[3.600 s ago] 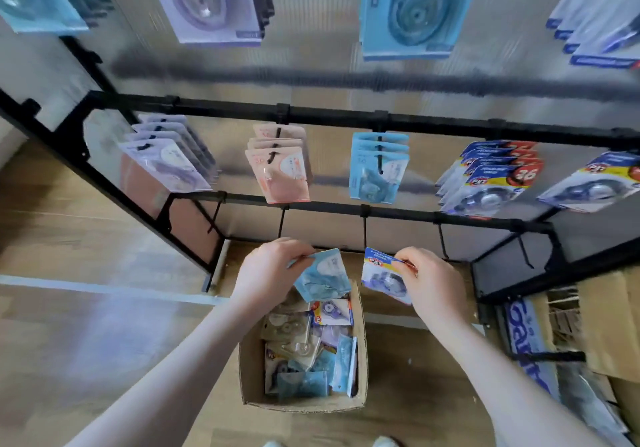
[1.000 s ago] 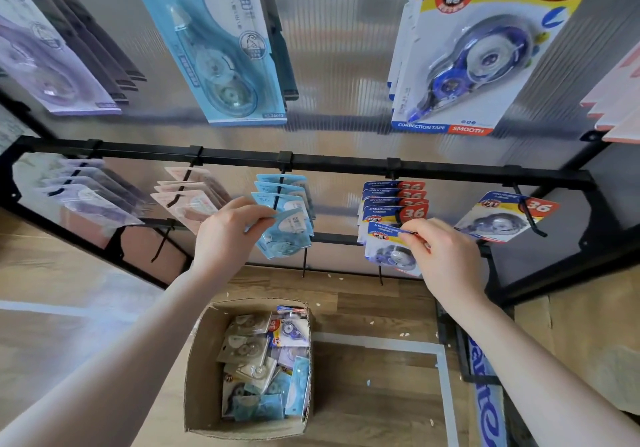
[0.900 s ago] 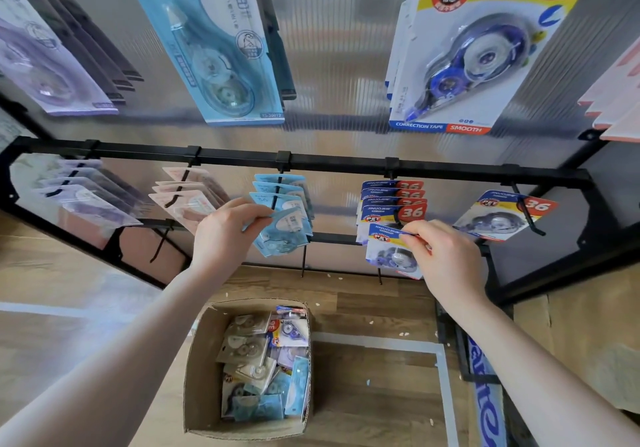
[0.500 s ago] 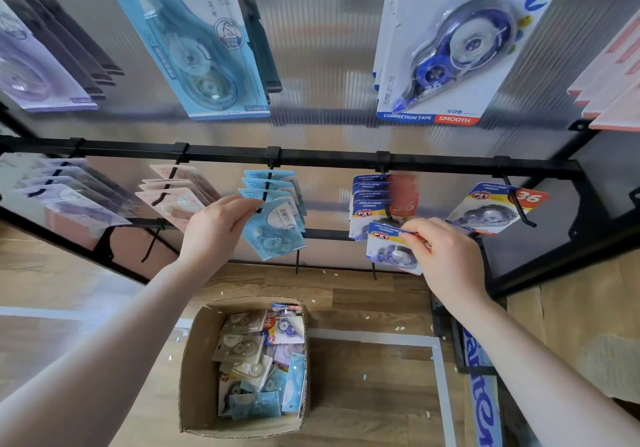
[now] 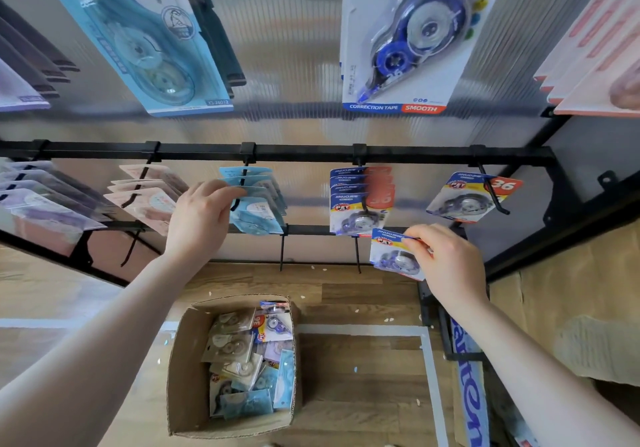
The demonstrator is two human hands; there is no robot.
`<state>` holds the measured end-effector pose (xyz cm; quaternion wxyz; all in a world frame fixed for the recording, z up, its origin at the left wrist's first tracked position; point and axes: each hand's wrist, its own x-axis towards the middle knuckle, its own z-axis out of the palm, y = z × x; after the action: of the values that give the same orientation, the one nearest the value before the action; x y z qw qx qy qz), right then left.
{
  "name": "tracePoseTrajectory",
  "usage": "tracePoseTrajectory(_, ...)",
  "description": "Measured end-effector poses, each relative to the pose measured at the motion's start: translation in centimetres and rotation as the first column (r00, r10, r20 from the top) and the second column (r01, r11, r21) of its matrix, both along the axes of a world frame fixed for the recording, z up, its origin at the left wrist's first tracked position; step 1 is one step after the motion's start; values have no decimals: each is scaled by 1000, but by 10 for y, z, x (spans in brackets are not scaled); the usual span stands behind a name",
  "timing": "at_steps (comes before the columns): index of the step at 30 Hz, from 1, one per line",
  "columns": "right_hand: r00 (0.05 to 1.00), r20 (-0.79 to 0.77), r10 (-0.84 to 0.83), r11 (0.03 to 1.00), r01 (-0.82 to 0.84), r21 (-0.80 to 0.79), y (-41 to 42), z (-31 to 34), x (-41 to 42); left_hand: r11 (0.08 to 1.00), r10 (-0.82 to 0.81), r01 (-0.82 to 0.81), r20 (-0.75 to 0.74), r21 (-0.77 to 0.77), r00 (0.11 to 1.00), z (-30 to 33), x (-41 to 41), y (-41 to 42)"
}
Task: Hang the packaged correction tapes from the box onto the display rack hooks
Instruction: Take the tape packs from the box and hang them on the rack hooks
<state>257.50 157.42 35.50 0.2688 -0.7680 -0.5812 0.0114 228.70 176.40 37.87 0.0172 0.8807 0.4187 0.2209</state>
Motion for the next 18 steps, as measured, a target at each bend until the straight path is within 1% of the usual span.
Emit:
tracePoseTrajectory(6,1000,-6,-24,999,24,22,-17,10,26,997,68,-71,100,30,993,3,12,-19)
tracePoseTrajectory(11,998,-11,-68,997,68,47,-32,15,54,998,59,-60,95,3,994,-2,42,-41)
tracePoseTrajectory(18,998,-29,-62,992,65,109,-41,21,87,997,42,-35,110,-65,993,-7,82,-74)
